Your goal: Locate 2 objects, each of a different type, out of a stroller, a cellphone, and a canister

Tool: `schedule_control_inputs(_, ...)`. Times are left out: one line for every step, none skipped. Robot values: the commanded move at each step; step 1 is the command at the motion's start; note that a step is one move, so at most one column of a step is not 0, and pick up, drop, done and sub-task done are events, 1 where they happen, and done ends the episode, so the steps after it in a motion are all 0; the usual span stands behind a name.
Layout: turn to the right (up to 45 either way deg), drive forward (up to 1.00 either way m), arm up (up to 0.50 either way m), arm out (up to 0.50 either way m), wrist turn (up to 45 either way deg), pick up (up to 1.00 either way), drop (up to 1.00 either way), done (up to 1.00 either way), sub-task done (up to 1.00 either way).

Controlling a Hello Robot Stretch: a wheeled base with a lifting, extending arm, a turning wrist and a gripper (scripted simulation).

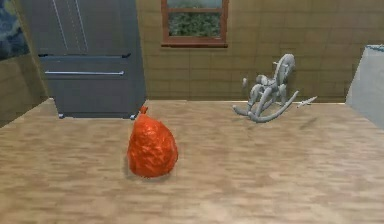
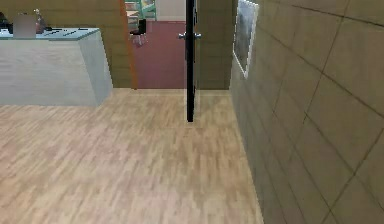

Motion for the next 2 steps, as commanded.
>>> schedule_control_inputs(-45.0,0.0,0.0,0.0,0.0,0.0,0.0,0.0,0.0)
schedule_control_inputs(-30.0,0.0,0.0,0.0,0.0,0.0,0.0,0.0,0.0)
